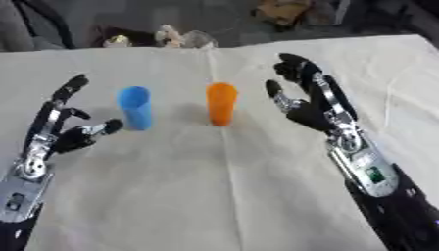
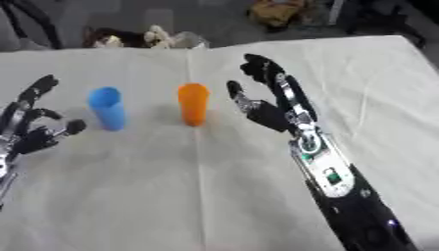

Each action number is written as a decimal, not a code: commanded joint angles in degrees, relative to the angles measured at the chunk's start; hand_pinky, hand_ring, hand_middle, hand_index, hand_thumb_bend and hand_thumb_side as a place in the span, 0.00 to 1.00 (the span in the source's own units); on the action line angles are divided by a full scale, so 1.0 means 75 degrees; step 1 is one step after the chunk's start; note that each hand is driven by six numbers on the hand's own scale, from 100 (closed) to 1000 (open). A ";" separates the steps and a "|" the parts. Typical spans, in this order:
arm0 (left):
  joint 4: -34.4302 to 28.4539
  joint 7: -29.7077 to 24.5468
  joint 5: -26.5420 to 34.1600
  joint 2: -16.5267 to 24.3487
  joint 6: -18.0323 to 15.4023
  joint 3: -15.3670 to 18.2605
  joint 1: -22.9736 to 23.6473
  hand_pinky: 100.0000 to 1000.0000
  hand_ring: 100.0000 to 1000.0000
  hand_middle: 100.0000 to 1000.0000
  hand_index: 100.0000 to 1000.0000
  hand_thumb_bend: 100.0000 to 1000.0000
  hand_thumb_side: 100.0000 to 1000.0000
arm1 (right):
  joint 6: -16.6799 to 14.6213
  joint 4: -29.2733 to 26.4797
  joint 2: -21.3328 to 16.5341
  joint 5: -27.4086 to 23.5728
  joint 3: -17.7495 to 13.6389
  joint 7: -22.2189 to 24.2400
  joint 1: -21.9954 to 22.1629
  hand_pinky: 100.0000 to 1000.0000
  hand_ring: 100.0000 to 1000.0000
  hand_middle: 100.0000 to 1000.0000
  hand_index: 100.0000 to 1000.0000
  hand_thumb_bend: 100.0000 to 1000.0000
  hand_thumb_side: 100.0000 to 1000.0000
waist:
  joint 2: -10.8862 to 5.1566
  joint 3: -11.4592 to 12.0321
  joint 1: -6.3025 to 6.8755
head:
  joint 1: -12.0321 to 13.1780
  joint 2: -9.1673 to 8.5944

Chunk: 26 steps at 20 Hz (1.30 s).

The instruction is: Pour the contents of one cup into another cup.

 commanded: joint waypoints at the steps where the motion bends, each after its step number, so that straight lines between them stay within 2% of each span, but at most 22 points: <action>1: 0.0370 0.0007 -0.0029 -0.0018 -0.0261 -0.0080 -0.0311 0.56 1.00 0.89 0.98 1.00 0.56 | -0.0012 -0.0158 -0.0085 -0.0054 0.0001 0.0034 -0.0114 0.88 0.81 0.72 0.88 0.22 0.37 | -0.0092 -0.0019 -0.0002 | 0.0046 -0.0080; 6: 0.0913 0.0150 -0.0260 -0.0122 -0.0478 -0.0137 -0.0571 0.54 1.00 0.86 0.97 0.99 0.54 | -0.0012 -0.0168 -0.0079 -0.0065 0.0015 0.0043 -0.0123 0.88 0.81 0.72 0.88 0.22 0.37 | -0.0075 -0.0048 0.0001 | 0.0079 -0.0083; 16: 0.1567 0.0607 -0.0509 -0.0253 -0.0594 -0.0208 -0.0946 0.52 1.00 0.83 0.96 0.98 0.55 | -0.0025 -0.0173 -0.0058 -0.0079 0.0050 0.0074 -0.0148 0.88 0.81 0.72 0.88 0.22 0.37 | -0.0027 -0.0186 0.0020 | 0.0123 -0.0099; 26: 0.1891 0.0510 -0.0644 -0.0286 -0.0769 -0.0263 -0.1230 0.51 0.98 0.79 0.95 0.93 0.53 | -0.0031 -0.0176 -0.0035 -0.0090 0.0075 0.0098 -0.0184 0.88 0.81 0.72 0.88 0.22 0.37 | 0.0014 -0.0322 0.0033 | 0.0141 -0.0150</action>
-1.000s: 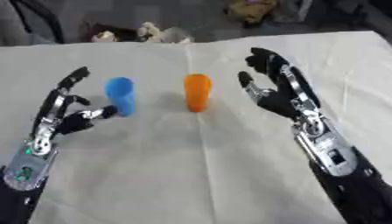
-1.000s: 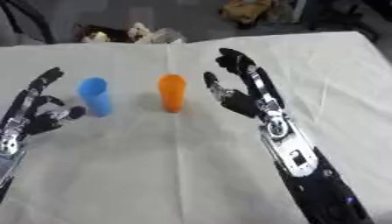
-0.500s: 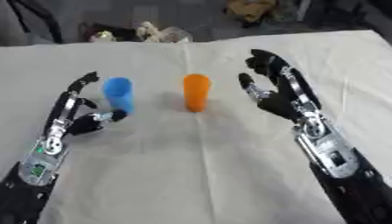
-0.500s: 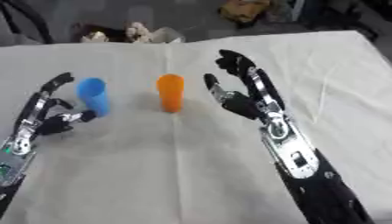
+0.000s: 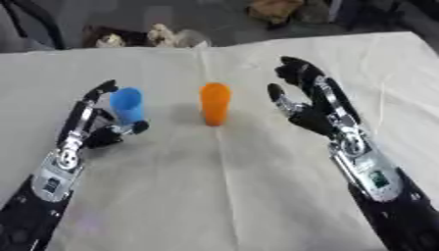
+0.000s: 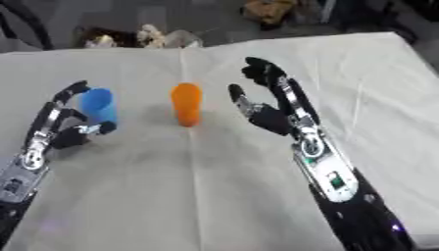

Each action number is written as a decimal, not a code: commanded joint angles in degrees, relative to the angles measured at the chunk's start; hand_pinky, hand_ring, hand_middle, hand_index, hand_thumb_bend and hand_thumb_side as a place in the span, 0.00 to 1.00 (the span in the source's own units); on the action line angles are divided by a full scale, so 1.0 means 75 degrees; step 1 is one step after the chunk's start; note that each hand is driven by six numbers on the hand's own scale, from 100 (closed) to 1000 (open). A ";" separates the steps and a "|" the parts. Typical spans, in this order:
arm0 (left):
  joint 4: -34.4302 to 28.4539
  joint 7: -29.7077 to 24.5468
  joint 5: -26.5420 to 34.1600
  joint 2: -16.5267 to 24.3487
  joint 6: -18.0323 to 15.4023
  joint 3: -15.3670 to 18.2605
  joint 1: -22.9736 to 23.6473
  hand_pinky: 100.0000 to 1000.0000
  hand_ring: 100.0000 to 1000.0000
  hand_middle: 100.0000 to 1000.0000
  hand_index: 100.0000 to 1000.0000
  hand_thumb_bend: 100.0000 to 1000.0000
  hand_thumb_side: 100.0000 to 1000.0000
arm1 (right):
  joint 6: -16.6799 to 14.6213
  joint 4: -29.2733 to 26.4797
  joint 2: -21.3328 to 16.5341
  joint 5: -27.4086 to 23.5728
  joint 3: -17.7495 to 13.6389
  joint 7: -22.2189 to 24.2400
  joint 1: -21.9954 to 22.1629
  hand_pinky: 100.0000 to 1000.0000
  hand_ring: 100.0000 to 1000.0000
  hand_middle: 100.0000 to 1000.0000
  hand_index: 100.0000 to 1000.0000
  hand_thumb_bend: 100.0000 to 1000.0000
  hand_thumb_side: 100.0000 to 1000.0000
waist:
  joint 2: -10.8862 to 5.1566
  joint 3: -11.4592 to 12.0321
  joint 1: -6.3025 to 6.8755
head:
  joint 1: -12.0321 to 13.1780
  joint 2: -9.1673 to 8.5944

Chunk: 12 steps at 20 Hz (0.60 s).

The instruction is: Pour the contents of one cup into another cup.

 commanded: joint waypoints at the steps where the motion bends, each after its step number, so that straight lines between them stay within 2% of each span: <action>1: -0.0025 -0.0043 -0.0050 0.0059 -0.0086 -0.0032 -0.0232 0.51 0.98 0.78 0.95 0.93 0.53 | -0.0015 -0.0173 -0.0041 -0.0034 -0.0014 0.0023 -0.0120 0.88 0.81 0.72 0.88 0.22 0.37 | -0.0096 -0.0019 0.0009 | 0.0025 -0.0085; 9: 0.0132 -0.0163 -0.0023 0.0014 -0.0179 -0.0055 -0.0310 0.41 0.85 0.62 0.94 0.82 0.49 | -0.0017 -0.0171 -0.0040 -0.0039 -0.0010 0.0025 -0.0122 0.88 0.82 0.72 0.88 0.21 0.37 | -0.0083 -0.0063 0.0025 | 0.0033 -0.0068; 12: 0.0188 -0.0269 0.0095 -0.0021 -0.0254 -0.0063 -0.0319 0.33 0.79 0.55 0.93 0.78 0.47 | -0.0018 -0.0171 -0.0038 -0.0041 -0.0010 0.0027 -0.0122 0.88 0.82 0.72 0.88 0.21 0.37 | -0.0078 -0.0069 0.0024 | 0.0031 -0.0064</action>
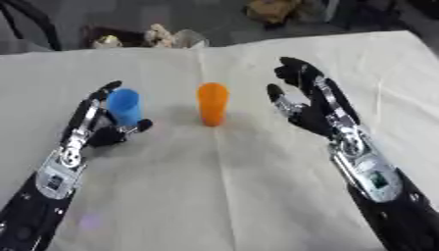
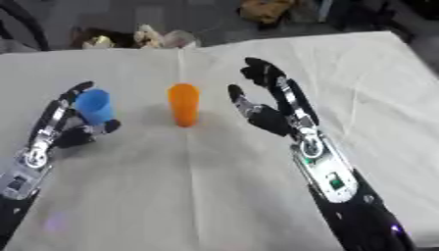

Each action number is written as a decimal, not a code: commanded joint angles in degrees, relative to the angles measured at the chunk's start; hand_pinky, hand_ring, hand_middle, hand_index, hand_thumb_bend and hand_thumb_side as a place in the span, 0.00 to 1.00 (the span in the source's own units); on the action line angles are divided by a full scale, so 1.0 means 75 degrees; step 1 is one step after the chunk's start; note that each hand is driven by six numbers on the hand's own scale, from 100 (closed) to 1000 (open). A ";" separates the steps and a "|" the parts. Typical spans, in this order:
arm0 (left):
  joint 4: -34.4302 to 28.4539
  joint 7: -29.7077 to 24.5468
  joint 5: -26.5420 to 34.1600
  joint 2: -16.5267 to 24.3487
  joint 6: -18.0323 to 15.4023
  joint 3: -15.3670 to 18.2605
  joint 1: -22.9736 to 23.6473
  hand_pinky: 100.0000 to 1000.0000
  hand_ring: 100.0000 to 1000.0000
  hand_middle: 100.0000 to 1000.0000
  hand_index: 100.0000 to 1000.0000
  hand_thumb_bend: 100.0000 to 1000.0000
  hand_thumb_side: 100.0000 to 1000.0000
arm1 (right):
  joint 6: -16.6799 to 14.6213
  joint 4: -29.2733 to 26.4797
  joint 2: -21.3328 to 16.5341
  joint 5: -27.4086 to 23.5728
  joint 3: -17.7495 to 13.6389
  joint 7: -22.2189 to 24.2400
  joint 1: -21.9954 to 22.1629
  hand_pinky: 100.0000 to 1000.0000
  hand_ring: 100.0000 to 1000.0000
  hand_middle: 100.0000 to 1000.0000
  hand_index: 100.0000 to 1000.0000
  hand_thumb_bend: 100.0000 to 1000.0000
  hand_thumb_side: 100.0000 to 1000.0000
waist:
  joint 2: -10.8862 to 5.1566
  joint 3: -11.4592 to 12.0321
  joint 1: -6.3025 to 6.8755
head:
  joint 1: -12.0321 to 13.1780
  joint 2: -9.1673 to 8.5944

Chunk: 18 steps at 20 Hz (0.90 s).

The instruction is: Pour the contents of one cup into another cup.

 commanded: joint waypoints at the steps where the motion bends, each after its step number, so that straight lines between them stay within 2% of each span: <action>1: -0.0006 -0.0128 0.0134 0.0000 -0.0089 -0.0025 -0.0151 0.32 0.78 0.54 0.93 0.77 0.46 | -0.0011 -0.0171 -0.0069 -0.0042 -0.0012 0.0016 -0.0120 0.88 0.82 0.72 0.88 0.21 0.37 | -0.0097 -0.0019 0.0001 | 0.0025 -0.0048; 10: 0.0058 -0.0500 0.0625 -0.0048 -0.0225 -0.0044 -0.0129 0.14 0.58 0.41 0.92 0.64 0.41 | -0.0009 -0.0171 -0.0065 -0.0048 -0.0017 0.0015 -0.0123 0.88 0.82 0.72 0.88 0.21 0.37 | -0.0098 -0.0021 -0.0016 | 0.0014 -0.0049; 14: 0.0017 -0.0612 0.0823 -0.0044 -0.0224 -0.0064 -0.0129 0.11 0.54 0.39 0.92 0.57 0.38 | -0.0006 -0.0168 -0.0065 -0.0049 -0.0020 0.0008 -0.0121 0.88 0.82 0.72 0.88 0.20 0.37 | -0.0106 -0.0022 -0.0017 | 0.0008 -0.0049; 16: -0.0027 -0.0674 0.0897 -0.0037 -0.0218 -0.0074 -0.0119 0.11 0.54 0.38 0.91 0.51 0.36 | -0.0006 -0.0167 -0.0066 -0.0049 -0.0020 0.0007 -0.0121 0.88 0.82 0.72 0.88 0.20 0.37 | -0.0112 -0.0022 -0.0016 | 0.0007 -0.0049; 18: -0.0077 -0.0701 0.0962 -0.0027 -0.0189 -0.0067 -0.0104 0.11 0.53 0.37 0.91 0.40 0.32 | -0.0005 -0.0167 -0.0069 -0.0049 -0.0020 0.0007 -0.0119 0.88 0.82 0.72 0.88 0.20 0.37 | -0.0119 -0.0017 -0.0015 | 0.0005 -0.0046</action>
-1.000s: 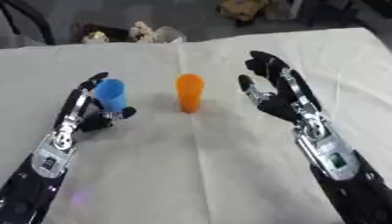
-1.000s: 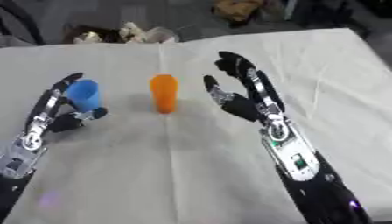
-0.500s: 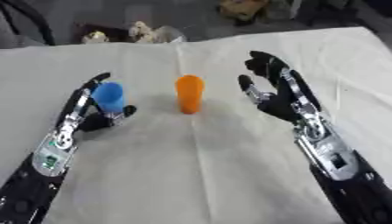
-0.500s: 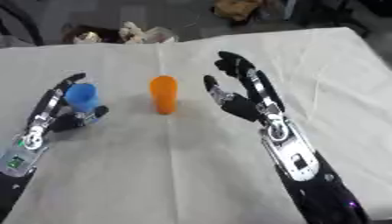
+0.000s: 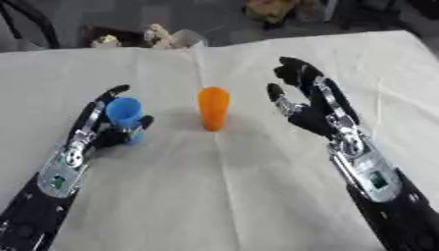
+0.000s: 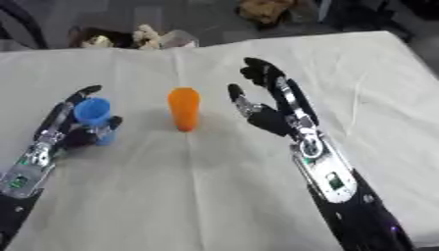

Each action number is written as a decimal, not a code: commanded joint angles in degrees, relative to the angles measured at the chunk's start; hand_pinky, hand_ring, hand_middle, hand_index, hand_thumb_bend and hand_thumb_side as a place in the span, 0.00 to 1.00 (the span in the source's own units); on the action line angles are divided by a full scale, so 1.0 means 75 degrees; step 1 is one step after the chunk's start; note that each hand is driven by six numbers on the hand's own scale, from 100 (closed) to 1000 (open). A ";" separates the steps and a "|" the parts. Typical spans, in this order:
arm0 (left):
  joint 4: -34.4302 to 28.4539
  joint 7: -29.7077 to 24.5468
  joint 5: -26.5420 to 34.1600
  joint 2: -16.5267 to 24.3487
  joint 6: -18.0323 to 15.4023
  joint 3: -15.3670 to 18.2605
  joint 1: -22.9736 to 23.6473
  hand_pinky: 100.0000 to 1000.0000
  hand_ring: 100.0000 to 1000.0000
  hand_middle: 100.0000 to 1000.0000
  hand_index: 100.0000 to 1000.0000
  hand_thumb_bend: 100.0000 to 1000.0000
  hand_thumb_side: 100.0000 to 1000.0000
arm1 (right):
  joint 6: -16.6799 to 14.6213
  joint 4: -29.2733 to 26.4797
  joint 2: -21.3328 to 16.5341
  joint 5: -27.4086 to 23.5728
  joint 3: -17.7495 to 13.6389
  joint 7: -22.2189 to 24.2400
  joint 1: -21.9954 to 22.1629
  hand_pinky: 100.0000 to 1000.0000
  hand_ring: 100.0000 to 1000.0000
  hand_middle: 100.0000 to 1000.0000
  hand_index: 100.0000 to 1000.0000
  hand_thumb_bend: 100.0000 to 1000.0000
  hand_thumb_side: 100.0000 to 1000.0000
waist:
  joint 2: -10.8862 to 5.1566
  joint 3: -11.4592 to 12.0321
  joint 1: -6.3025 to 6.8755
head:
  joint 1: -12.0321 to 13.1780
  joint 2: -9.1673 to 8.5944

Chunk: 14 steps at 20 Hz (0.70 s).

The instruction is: Pour the contents of one cup into another cup.

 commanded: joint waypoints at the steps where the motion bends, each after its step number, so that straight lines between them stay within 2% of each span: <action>1: -0.0195 -0.0057 0.0146 0.0056 0.0036 -0.0012 -0.0087 0.10 0.52 0.37 0.90 0.33 0.30 | -0.0001 -0.0165 -0.0085 -0.0045 -0.0021 0.0003 -0.0116 0.88 0.82 0.72 0.88 0.20 0.37 | -0.0127 0.0006 0.0005 | 0.0003 -0.0046; 5: -0.0417 0.0090 0.0321 0.0095 0.0183 0.0030 -0.0033 0.09 0.45 0.30 0.87 0.04 0.21 | -0.0003 -0.0155 -0.0082 -0.0039 -0.0022 0.0005 -0.0109 0.88 0.82 0.72 0.88 0.20 0.37 | -0.0150 0.0041 0.0017 | -0.0010 -0.0043; 6: -0.0495 0.0148 0.0379 0.0110 0.0233 0.0037 -0.0017 0.09 0.45 0.29 0.87 0.01 0.20 | -0.0003 -0.0150 -0.0084 -0.0037 -0.0022 0.0005 -0.0107 0.88 0.82 0.72 0.88 0.20 0.37 | -0.0157 0.0052 0.0018 | -0.0013 -0.0041; 14: -0.1510 0.0550 0.0857 0.0313 0.0601 0.0076 0.0192 0.04 0.39 0.22 0.84 0.00 0.18 | 0.0010 -0.0047 -0.0108 -0.0007 -0.0046 -0.0023 -0.0094 0.88 0.82 0.72 0.88 0.20 0.37 | -0.0180 0.0143 0.0010 | -0.0046 -0.0049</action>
